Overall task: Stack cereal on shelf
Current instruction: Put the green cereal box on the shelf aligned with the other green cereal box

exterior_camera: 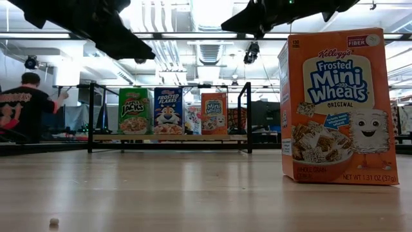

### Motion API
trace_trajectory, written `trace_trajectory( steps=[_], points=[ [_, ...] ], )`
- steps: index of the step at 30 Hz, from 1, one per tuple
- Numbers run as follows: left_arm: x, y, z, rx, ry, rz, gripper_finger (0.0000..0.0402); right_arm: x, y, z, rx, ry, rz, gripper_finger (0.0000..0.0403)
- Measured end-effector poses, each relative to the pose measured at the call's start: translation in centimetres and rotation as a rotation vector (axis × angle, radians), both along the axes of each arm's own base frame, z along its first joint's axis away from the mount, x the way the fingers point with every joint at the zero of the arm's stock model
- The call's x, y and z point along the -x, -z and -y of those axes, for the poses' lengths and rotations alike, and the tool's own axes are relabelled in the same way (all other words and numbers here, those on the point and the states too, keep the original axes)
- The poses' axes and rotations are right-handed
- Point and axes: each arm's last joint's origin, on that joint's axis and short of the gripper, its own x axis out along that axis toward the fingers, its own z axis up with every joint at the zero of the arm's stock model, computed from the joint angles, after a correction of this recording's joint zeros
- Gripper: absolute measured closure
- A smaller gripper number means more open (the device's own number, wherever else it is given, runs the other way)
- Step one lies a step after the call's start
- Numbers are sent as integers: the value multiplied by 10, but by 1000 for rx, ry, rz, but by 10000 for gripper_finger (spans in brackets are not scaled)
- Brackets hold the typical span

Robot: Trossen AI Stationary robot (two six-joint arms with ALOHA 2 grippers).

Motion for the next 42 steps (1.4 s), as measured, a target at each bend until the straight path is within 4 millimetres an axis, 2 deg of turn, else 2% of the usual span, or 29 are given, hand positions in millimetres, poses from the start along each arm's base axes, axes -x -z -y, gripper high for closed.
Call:
trace_trajectory(
  steps=[13, 22, 27, 32, 42],
  points=[
    [-15, 2, 1, 20, -6, 67, 219, 1, 3, 0, 8, -1, -35, 394],
    [-23, 9, 2, 94, -33, 72, 219, 1, 7, 0, -1, 0, -75, 394],
    [-30, 5, 3, 106, -31, 148, 219, 2, 9, 0, -19, 3, -98, 394],
    [-30, 5, 2, 114, -38, 155, 219, 3, 12, 0, -26, 4, -121, 394],
    [-24, -3, -2, 104, -163, 206, 219, 3, 12, 0, -12, 1, -130, 394]
  ],
)
